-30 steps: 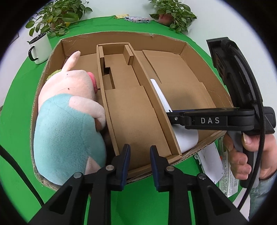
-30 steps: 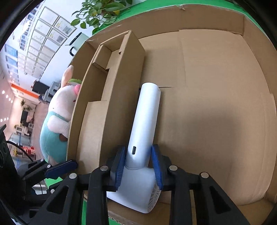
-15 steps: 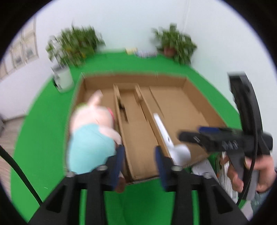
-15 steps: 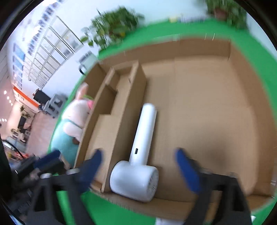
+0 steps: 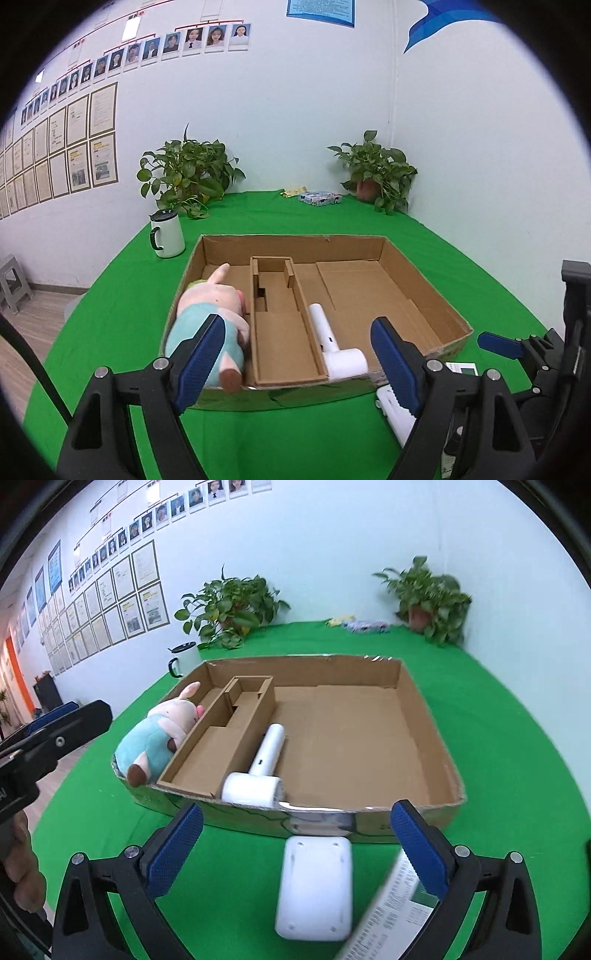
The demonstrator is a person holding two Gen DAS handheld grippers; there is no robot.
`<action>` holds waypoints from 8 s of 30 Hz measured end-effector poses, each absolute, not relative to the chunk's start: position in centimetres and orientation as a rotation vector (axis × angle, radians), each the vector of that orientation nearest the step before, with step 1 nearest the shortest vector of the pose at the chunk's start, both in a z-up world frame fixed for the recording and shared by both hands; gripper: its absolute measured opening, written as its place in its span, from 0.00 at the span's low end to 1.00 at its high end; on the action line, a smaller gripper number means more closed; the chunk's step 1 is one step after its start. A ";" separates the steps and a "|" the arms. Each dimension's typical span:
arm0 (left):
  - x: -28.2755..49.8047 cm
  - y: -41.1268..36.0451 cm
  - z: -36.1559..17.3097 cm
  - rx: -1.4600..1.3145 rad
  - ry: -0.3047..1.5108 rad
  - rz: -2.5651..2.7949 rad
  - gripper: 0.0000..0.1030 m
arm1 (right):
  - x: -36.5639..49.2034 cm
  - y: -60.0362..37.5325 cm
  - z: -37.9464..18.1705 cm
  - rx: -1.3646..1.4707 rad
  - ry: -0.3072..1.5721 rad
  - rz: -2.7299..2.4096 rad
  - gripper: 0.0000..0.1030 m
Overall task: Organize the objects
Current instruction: 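Withdraw the right gripper and move it to the white rectangular device, then grasp the white rectangular device at its end with the right gripper, then carry the white device over the box with the right gripper, then lower the white device beside the hair dryer and open the right gripper, then withdraw the right gripper and move it to the white medicine box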
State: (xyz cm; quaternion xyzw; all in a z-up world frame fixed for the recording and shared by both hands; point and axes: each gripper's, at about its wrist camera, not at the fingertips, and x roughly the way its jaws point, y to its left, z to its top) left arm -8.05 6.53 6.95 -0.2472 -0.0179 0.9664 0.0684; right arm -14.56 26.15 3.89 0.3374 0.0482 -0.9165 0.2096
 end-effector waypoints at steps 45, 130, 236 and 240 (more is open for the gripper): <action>-9.0 4.8 -8.3 -1.359 -0.581 2.194 0.74 | -8.1 25.5 -7.5 1.182 0.228 -2.137 0.99; -22.3 14.8 12.5 -1.112 -0.236 2.313 0.17 | -25.4 22.7 14.1 0.984 0.105 -2.390 0.62; -6.5 8.4 3.9 -0.780 0.011 3.022 0.80 | -11.2 24.1 2.5 0.865 0.236 -2.671 1.00; -6.5 8.4 2.1 -0.872 0.026 2.935 0.80 | -9.6 25.5 1.3 0.879 0.242 -2.668 1.00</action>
